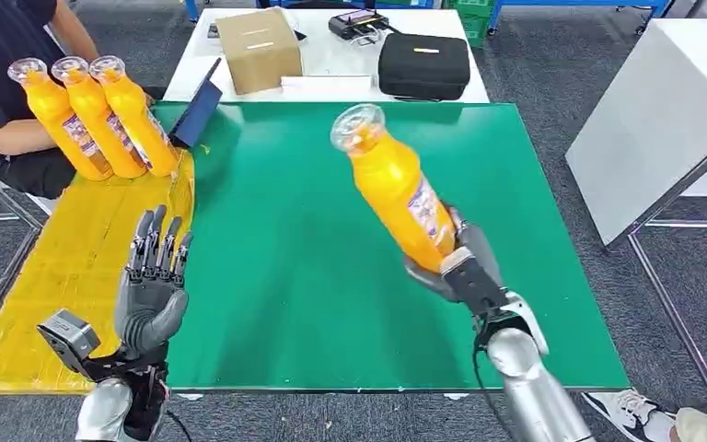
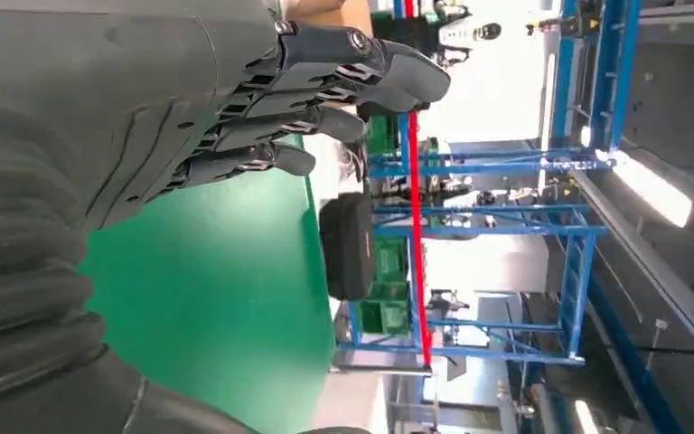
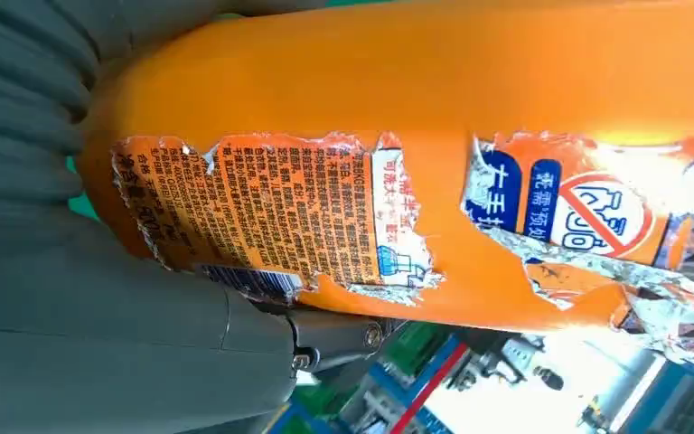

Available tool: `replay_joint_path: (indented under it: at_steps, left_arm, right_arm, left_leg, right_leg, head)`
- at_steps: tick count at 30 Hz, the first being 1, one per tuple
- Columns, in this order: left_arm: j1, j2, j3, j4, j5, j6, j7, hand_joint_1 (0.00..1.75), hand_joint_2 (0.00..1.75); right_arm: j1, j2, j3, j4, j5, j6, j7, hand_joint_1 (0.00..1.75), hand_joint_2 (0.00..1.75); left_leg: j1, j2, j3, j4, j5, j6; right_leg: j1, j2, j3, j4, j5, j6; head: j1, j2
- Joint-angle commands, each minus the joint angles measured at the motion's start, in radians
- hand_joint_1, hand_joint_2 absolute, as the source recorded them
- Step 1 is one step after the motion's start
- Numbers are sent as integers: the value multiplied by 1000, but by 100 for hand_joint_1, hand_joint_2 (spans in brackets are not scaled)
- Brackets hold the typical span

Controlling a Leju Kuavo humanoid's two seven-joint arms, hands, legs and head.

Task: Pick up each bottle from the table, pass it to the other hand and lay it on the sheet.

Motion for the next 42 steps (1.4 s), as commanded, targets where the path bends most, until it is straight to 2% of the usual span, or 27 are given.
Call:
replay_joint_path:
  at_steps: [1, 3, 4, 5, 9, 10, 13, 15, 20, 25, 37, 42]
  left_arm:
    - [-6, 4, -47, 55, 107, -115, 46, 0, 175]
    - [-5, 4, -50, 54, 107, -116, 46, 0, 175]
    - [3, 8, -67, 44, 105, -129, 42, 0, 175]
    - [9, 9, -79, 37, 100, -138, 38, 0, 175]
    - [25, 15, -143, 12, -12, -111, -10, 0, 175]
    - [20, 15, -156, 18, -25, -113, -14, 0, 175]
    - [15, 14, -169, 27, -49, -103, -20, 0, 175]
    - [15, 14, -169, 27, -49, -103, -20, 0, 175]
    - [20, 14, -207, 27, -163, -55, -68, 0, 175]
    - [20, 14, -208, 26, -163, -54, -68, 0, 175]
    - [19, 15, -207, 26, -163, -54, -68, 0, 175]
    - [15, 9, -210, 18, -236, 4, -95, 0, 175]
  right_arm:
    - [-94, 97, 173, 115, 50, 23, 25, 175, 175]
    - [-97, 102, 180, 122, 53, 15, 28, 175, 175]
    - [-109, 106, 218, 139, 55, 25, 27, 175, 175]
    - [-116, 115, 244, 150, 58, 32, 28, 175, 175]
    - [-152, 151, 366, 193, 76, 46, 38, 175, 175]
    - [-173, 168, 401, 215, 82, 49, 46, 175, 175]
    - [-195, 189, 434, 239, 85, 51, 62, 175, 175]
    - [-195, 189, 434, 239, 85, 51, 62, 175, 175]
    - [-212, 217, 540, 280, 96, 68, 69, 175, 175]
    - [-210, 217, 543, 282, 98, 65, 71, 175, 175]
    - [-212, 215, 542, 282, 98, 66, 71, 175, 175]
    - [-190, 219, 647, 318, 121, 84, 69, 175, 175]
  left_leg:
    - [1, 5, 5, 0, -3, -2]
    - [0, 5, 2, -1, -2, -1]
    - [1, 6, 4, 0, -3, -2]
    - [0, 5, 2, -1, -2, -1]
    - [1, 6, 2, 0, -2, -2]
    - [2, 8, 4, 1, -5, -2]
    - [0, 5, -1, 0, -1, -1]
    - [1, 5, 2, 0, -3, -2]
    - [1, 5, 2, 0, -3, -2]
    - [1, 3, 0, -1, -1, -1]
    - [1, 3, 0, 0, -2, -2]
    - [1, 3, 1, 0, -2, -2]
  right_leg:
    - [0, 10, 3, 0, -1, -2]
    - [0, 7, 1, 0, 0, -1]
    - [1, 11, 2, -1, -1, -2]
    - [0, 7, 1, -1, 0, -1]
    - [1, 9, 1, 0, -1, -1]
    - [1, 13, 3, 0, -2, -2]
    - [0, 6, -2, 0, 0, -1]
    - [1, 9, 1, 0, -2, -2]
    - [1, 9, 1, 0, -2, -2]
    - [0, 5, -1, 0, -1, -1]
    - [1, 6, 0, 0, -2, -2]
    - [1, 6, 0, 0, -1, -2]
  head:
    - [0, 0]
    - [0, 0]
    - [0, 0]
    - [0, 0]
    - [0, 0]
    - [0, 0]
    - [0, 0]
    - [0, 0]
    - [0, 0]
    - [0, 0]
    - [0, 0]
    - [0, 0]
